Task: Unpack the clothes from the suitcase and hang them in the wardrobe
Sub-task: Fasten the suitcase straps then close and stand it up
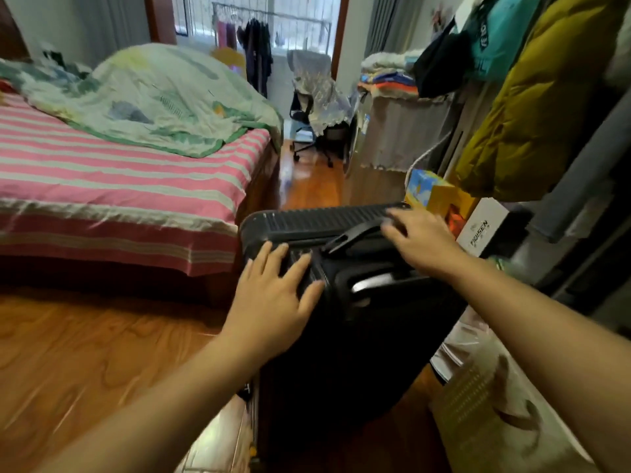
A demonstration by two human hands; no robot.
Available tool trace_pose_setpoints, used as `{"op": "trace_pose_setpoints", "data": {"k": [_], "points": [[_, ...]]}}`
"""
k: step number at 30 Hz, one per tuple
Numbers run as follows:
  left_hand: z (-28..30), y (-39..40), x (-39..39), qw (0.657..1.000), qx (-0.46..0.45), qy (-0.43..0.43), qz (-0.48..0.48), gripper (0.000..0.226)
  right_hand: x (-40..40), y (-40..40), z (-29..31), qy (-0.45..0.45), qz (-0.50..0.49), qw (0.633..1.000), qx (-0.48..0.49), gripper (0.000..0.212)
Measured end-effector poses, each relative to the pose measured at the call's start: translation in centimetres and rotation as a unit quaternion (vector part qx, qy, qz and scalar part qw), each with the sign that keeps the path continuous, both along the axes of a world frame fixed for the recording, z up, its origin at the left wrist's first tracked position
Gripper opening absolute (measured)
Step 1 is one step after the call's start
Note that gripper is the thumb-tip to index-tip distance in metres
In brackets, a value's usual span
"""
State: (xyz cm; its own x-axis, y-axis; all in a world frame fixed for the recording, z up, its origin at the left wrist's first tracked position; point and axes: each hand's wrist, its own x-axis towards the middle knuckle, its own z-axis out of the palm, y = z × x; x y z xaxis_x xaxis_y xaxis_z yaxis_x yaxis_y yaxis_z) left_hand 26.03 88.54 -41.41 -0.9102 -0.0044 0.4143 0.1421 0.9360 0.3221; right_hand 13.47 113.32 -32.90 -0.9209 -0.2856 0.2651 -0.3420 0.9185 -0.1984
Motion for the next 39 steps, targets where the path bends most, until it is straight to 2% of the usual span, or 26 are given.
{"op": "trace_pose_setpoints", "data": {"k": [2, 5, 8, 11, 13, 16, 19, 25, 29, 31, 33, 35, 39], "points": [[1.3, -0.2, 0.7, 0.995, 0.012, -0.099, -0.015, 0.076, -0.3, 3.5, -0.6, -0.105, -0.004, 0.994, 0.023, 0.051], [3.6, 0.2, 2.4, 0.981, -0.011, -0.191, -0.004, 0.072, 1.1, 5.0, -0.1, -0.159, -0.026, 0.986, 0.031, 0.062], [6.7, 0.5, 3.6, 0.948, -0.013, -0.314, 0.054, 0.053, 3.9, 5.0, 2.9, -0.246, 0.002, 0.964, 0.101, 0.083], [10.2, -0.8, 2.8, 0.907, 0.021, -0.412, 0.086, 0.062, 6.2, 7.0, 4.6, -0.315, 0.051, 0.93, 0.184, 0.102], [11.3, -2.0, 1.2, 0.89, 0.037, -0.444, 0.098, 0.057, 7.2, 8.0, 4.3, -0.354, 0.042, 0.916, 0.183, 0.11], [11.0, -3.5, -1.7, 0.877, 0.018, -0.468, 0.107, 0.061, 8.0, 6.9, 2.7, -0.381, 0.009, 0.918, 0.113, 0.112], [10.2, -4.6, -6.8, 0.879, 0.021, -0.465, 0.098, 0.064, 5.9, 5.1, 1.9, -0.378, -0.035, 0.922, 0.079, 0.113], [9.0, -4.9, -23.7, 0.892, 0.069, -0.442, 0.073, 0.058, -4.9, 2.2, 2.2, -0.395, -0.141, 0.907, 0.046, 0.114], [10.1, -3.5, -36.9, 0.913, 0.015, -0.408, 0.023, 0.057, -13.2, -0.8, 2.4, -0.395, -0.23, 0.889, 0.014, 0.111], [10.3, -1.5, -41.9, 0.912, -0.018, -0.406, -0.047, 0.061, -17.4, -2.0, 2.4, -0.397, -0.26, 0.88, -0.006, 0.112], [9.8, 0.1, -45.8, 0.898, -0.005, -0.429, -0.102, 0.073, -21.3, -2.7, 2.4, -0.399, -0.266, 0.877, -0.022, 0.114], [9.3, 0.5, -49.8, 0.888, 0.006, -0.445, -0.114, 0.086, -24.9, -2.4, 2.4, -0.407, -0.246, 0.879, -0.031, 0.116], [8.9, 0.7, -60.6, 0.875, 0.007, -0.471, -0.112, 0.088, -31.9, -1.6, 2.5, -0.398, -0.217, 0.891, -0.024, 0.119]]}}
